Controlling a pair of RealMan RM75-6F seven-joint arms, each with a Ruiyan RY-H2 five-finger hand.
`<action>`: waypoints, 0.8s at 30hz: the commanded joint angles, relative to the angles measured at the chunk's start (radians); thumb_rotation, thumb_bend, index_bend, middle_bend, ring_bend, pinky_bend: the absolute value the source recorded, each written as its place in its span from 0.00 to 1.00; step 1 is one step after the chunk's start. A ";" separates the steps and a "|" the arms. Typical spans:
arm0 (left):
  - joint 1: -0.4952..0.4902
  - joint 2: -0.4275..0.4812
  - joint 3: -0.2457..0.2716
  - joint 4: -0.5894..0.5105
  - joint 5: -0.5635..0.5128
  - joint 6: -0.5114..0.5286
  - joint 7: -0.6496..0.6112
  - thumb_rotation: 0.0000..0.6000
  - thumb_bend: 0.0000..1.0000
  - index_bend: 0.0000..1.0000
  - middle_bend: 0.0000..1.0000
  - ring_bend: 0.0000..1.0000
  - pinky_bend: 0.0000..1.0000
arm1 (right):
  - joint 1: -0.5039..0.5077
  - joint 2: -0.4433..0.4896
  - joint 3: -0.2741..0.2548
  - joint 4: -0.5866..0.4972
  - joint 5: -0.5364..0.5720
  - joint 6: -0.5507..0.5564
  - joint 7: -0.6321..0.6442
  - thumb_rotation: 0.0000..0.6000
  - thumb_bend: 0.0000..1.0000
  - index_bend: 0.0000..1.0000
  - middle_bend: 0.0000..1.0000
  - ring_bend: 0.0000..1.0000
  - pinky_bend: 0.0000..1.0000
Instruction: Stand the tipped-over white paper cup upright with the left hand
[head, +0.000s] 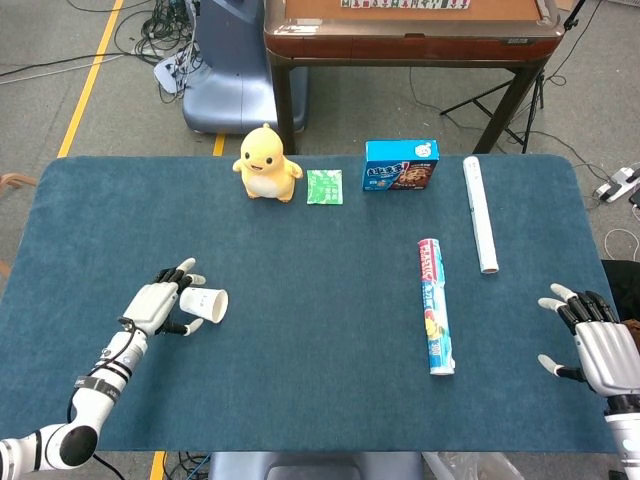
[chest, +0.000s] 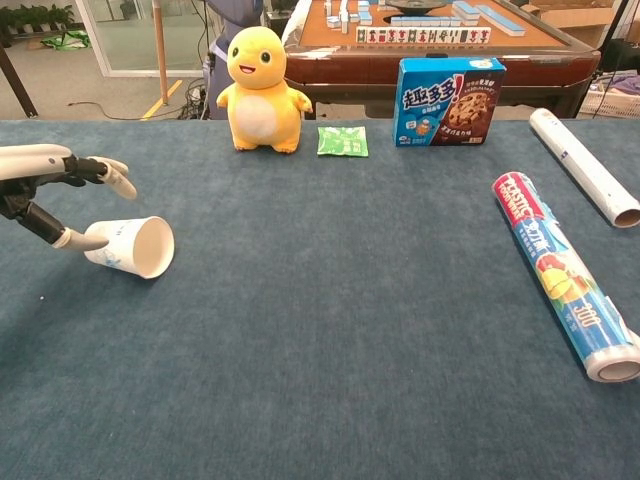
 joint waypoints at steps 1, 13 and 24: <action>-0.052 0.049 0.060 -0.045 0.004 0.020 0.186 1.00 0.24 0.07 0.00 0.00 0.00 | 0.000 0.001 0.000 0.000 -0.001 0.001 0.001 1.00 0.12 0.26 0.13 0.11 0.10; -0.129 0.045 0.090 -0.074 -0.039 0.002 0.296 1.00 0.24 0.04 0.00 0.00 0.00 | -0.005 0.011 0.001 -0.007 -0.003 0.011 0.007 1.00 0.12 0.26 0.13 0.11 0.10; -0.186 -0.007 0.144 -0.040 -0.031 0.042 0.443 1.00 0.24 0.06 0.00 0.00 0.00 | -0.016 0.025 0.009 -0.016 -0.003 0.038 0.017 1.00 0.12 0.26 0.13 0.11 0.10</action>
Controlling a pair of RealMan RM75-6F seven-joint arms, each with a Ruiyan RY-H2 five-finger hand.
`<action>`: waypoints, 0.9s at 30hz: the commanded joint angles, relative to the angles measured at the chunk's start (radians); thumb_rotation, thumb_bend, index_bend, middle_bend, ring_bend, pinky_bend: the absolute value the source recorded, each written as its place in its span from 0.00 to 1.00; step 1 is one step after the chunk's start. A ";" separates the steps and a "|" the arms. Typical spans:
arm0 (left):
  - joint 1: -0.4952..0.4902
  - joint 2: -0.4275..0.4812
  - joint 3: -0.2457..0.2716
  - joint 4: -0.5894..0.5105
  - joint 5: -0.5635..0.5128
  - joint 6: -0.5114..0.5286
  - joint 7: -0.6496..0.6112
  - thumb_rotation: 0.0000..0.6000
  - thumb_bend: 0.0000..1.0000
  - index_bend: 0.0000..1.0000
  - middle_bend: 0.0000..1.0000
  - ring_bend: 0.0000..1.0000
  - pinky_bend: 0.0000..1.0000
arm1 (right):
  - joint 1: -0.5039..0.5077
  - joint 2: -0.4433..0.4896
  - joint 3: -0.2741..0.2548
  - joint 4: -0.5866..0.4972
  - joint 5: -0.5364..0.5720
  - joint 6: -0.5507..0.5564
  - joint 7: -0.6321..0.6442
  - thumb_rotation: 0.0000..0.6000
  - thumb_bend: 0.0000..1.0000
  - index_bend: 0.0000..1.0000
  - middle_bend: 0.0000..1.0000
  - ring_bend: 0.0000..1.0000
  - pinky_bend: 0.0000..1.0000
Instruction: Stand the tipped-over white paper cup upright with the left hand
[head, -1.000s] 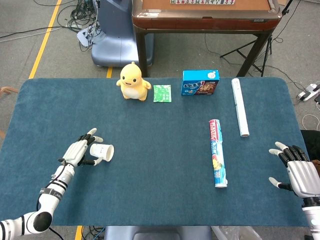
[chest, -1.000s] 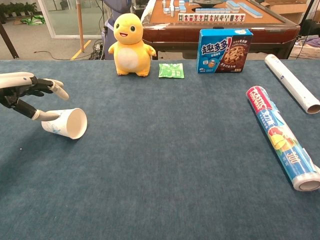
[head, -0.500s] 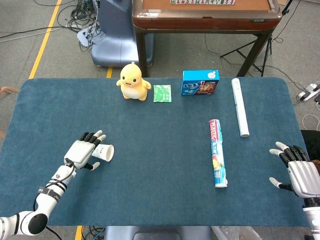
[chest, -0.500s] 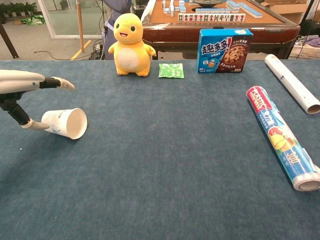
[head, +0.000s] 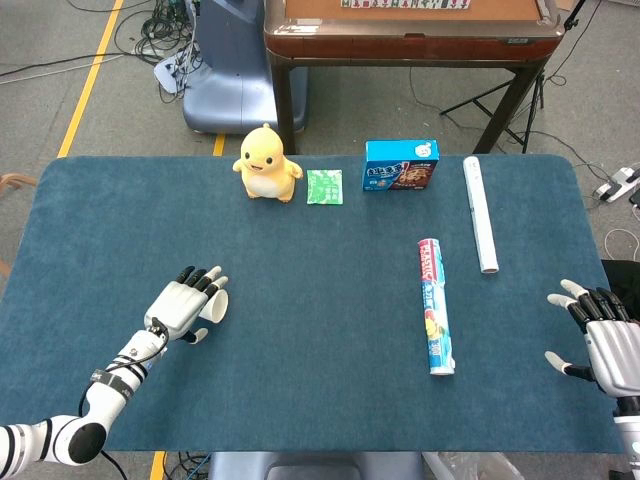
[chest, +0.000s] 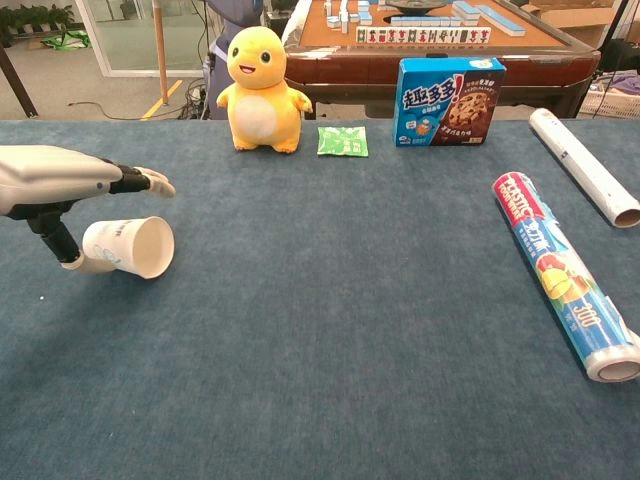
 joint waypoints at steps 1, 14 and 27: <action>-0.018 -0.024 0.018 0.014 -0.006 0.026 0.052 1.00 0.24 0.06 0.00 0.00 0.00 | -0.001 0.002 0.001 0.000 0.000 0.002 0.004 1.00 0.12 0.26 0.13 0.11 0.10; -0.063 -0.066 0.040 0.020 -0.081 0.052 0.145 1.00 0.24 0.07 0.00 0.00 0.00 | -0.002 0.008 0.003 0.000 0.001 0.002 0.016 1.00 0.12 0.26 0.13 0.11 0.10; -0.060 -0.114 0.057 0.076 -0.042 0.098 0.142 1.00 0.24 0.18 0.00 0.00 0.00 | -0.002 0.008 0.002 0.001 0.000 -0.002 0.017 1.00 0.12 0.26 0.13 0.11 0.10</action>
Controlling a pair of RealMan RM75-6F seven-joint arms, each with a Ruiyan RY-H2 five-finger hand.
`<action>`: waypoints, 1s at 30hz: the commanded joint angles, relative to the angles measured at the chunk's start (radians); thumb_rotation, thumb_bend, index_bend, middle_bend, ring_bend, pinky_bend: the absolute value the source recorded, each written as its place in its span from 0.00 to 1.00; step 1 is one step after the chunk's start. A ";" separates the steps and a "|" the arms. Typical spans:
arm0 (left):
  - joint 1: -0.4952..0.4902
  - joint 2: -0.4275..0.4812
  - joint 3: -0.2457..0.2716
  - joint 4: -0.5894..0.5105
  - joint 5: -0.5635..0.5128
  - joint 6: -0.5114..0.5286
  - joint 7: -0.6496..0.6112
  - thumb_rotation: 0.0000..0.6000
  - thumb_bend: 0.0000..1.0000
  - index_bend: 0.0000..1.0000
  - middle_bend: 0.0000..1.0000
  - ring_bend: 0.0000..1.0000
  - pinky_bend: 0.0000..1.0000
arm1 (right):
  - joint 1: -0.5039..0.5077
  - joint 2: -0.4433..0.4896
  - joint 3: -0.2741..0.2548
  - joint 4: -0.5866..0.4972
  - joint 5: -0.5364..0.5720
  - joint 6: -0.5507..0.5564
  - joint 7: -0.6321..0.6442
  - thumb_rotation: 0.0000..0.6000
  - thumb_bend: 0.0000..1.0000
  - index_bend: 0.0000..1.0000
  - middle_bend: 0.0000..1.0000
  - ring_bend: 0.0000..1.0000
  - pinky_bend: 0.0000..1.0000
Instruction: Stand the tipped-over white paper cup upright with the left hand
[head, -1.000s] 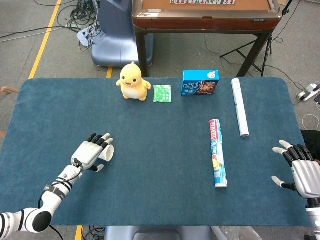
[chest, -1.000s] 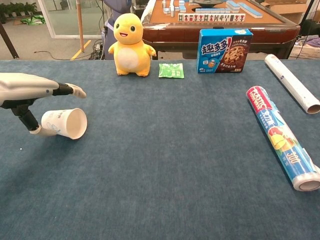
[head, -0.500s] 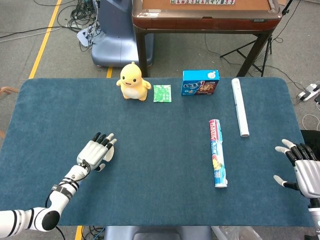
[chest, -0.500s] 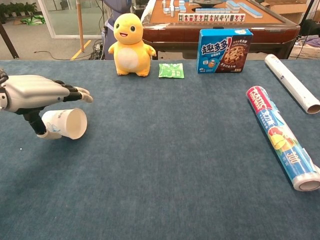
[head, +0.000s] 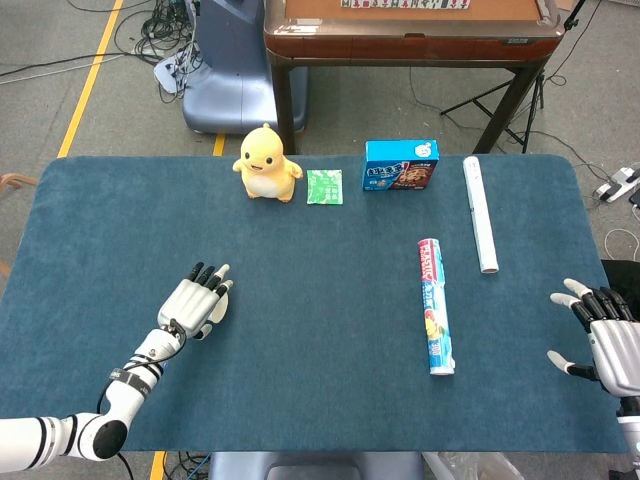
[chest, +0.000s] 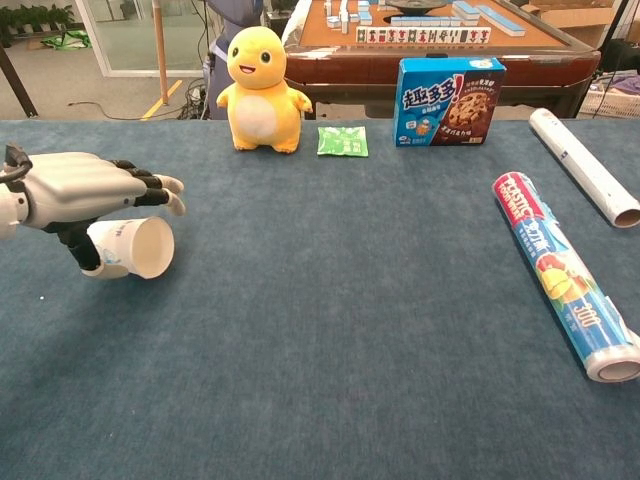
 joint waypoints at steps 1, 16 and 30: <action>0.004 -0.009 0.001 0.009 0.010 0.006 -0.009 1.00 0.24 0.19 0.00 0.00 0.00 | 0.000 0.000 0.000 0.000 0.000 0.000 0.000 1.00 0.12 0.26 0.13 0.11 0.10; 0.017 -0.034 0.012 0.054 0.079 0.022 -0.027 1.00 0.24 0.27 0.00 0.00 0.00 | -0.001 0.000 -0.001 0.000 -0.001 -0.001 0.000 1.00 0.12 0.26 0.13 0.11 0.10; 0.022 -0.042 0.007 0.061 0.060 0.030 0.005 1.00 0.24 0.08 0.00 0.00 0.00 | 0.000 -0.001 -0.001 0.000 -0.001 -0.003 -0.001 1.00 0.12 0.26 0.13 0.11 0.10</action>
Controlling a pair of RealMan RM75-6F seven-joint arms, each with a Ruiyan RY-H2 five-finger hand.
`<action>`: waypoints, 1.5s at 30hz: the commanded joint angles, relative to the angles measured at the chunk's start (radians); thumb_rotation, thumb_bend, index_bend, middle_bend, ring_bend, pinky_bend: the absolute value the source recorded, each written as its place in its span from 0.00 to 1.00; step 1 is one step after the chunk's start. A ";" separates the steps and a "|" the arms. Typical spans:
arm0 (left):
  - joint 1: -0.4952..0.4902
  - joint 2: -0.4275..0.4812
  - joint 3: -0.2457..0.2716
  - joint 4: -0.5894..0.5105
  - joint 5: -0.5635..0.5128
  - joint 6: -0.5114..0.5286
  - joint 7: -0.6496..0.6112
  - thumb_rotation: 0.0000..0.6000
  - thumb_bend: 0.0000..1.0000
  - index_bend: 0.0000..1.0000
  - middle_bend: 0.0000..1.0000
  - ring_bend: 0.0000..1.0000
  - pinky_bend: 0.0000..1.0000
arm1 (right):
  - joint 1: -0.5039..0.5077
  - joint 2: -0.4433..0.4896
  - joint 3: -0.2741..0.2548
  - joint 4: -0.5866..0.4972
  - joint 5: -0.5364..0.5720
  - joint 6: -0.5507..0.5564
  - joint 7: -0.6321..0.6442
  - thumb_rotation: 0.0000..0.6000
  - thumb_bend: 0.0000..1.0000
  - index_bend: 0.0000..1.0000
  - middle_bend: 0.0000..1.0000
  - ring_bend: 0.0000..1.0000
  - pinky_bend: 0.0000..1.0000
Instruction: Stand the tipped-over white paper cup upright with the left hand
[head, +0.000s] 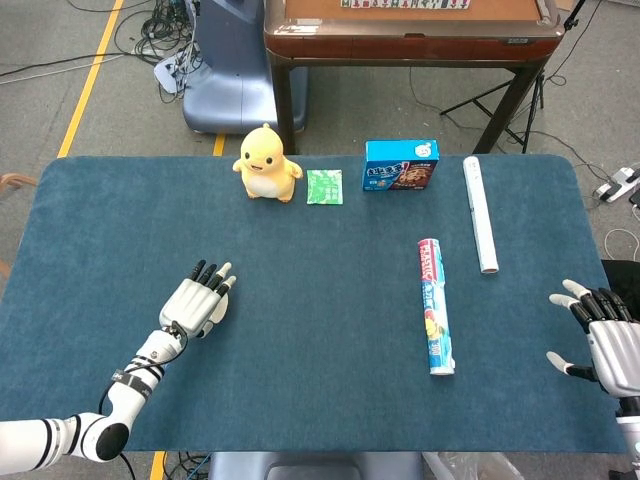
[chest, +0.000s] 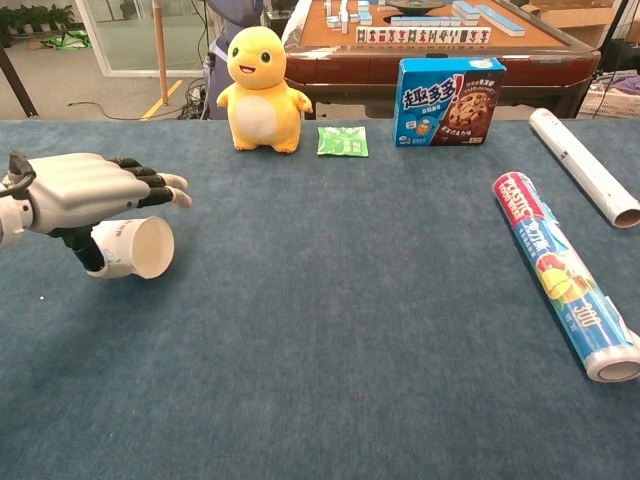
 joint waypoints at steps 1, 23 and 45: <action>0.000 -0.006 -0.002 0.003 -0.019 0.005 0.018 1.00 0.24 0.08 0.00 0.00 0.00 | 0.000 0.000 0.000 0.001 0.000 -0.001 0.000 1.00 0.12 0.26 0.13 0.11 0.10; 0.037 -0.034 -0.027 0.045 0.013 0.024 -0.082 1.00 0.24 0.37 0.00 0.00 0.00 | 0.000 0.001 -0.001 0.001 0.000 -0.001 0.001 1.00 0.12 0.26 0.13 0.11 0.10; 0.127 0.099 -0.216 -0.050 -0.116 -0.227 -0.775 1.00 0.24 0.34 0.00 0.00 0.00 | 0.003 -0.009 -0.004 0.000 0.003 -0.012 -0.014 1.00 0.12 0.26 0.13 0.11 0.10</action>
